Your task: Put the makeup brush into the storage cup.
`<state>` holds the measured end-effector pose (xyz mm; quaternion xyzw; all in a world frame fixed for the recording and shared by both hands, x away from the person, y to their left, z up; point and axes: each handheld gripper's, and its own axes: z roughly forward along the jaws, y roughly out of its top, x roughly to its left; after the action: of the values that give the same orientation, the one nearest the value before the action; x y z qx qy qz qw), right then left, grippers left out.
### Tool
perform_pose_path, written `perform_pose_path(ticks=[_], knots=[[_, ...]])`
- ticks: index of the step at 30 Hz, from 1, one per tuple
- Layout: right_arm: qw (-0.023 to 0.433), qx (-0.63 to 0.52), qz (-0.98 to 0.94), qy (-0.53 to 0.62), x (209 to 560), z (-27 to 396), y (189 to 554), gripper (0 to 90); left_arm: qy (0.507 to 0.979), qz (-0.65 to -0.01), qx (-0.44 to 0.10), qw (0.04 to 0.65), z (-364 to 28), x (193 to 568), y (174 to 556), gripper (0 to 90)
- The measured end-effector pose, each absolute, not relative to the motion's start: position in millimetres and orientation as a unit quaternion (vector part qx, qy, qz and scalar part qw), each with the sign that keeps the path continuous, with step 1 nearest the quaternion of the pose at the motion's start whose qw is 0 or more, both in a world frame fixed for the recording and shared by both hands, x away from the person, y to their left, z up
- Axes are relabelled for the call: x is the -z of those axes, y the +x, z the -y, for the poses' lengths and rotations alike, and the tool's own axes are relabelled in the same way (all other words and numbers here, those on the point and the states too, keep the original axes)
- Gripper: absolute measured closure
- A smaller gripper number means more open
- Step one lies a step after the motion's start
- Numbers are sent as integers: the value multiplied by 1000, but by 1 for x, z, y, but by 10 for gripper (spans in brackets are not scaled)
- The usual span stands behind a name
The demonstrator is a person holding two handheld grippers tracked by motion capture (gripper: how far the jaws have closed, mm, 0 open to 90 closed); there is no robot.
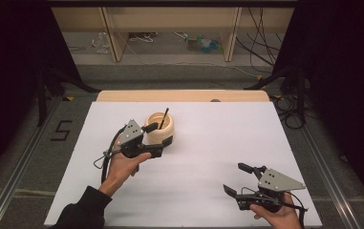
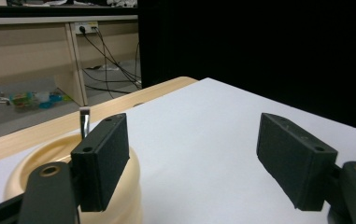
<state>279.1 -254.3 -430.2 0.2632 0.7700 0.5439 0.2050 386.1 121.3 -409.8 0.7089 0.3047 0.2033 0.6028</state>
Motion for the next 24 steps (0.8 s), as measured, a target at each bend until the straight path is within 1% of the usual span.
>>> perform_pose_path(ticks=[7, 20, 24], knots=[[205, -548, -768, 262, 430, 254, 279, 173, 717, -297, -203, 597, -119, 413, 380, 251], [208, -549, -766, 261, 430, 255, 279, 172, 720, -280, -189, 606, -116, 413, 361, 249], [206, -549, -766, 264, 430, 255, 279, 172, 723, -272, -194, 606, -117, 412, 354, 246]])
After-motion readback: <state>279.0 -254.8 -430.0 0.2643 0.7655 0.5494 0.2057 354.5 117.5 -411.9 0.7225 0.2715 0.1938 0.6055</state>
